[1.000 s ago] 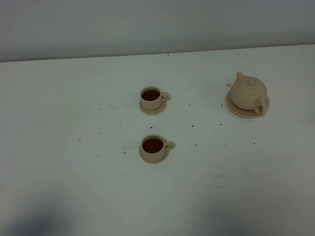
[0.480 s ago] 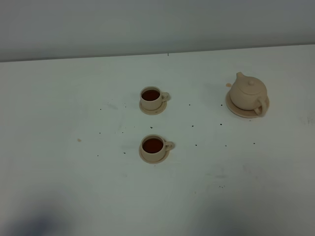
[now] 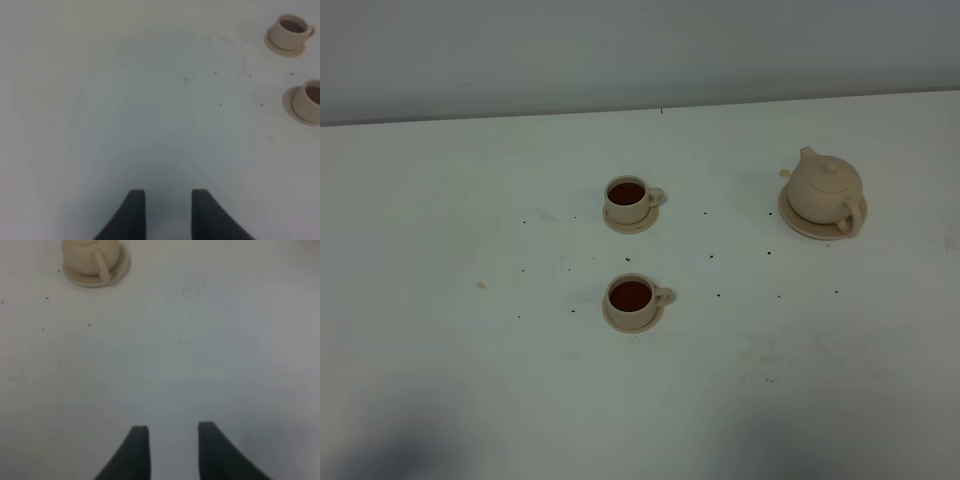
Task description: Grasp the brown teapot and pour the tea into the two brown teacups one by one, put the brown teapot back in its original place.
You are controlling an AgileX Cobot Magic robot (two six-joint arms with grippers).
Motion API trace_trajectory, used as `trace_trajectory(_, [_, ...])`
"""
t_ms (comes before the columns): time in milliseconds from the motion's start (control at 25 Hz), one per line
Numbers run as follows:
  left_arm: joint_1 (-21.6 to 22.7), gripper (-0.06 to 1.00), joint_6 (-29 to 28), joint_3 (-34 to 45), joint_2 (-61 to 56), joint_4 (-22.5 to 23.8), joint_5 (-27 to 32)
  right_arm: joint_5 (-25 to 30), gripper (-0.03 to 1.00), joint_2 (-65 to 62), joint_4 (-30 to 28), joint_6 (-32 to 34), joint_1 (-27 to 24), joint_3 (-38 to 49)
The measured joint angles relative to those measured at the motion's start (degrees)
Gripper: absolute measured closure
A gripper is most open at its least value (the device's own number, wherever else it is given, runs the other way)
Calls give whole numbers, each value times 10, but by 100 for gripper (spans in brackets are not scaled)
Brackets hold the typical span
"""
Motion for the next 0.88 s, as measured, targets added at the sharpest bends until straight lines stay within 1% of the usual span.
trace_trajectory(880, [0,70,0,0,0,0,0,0,73,0,0,0,0,0])
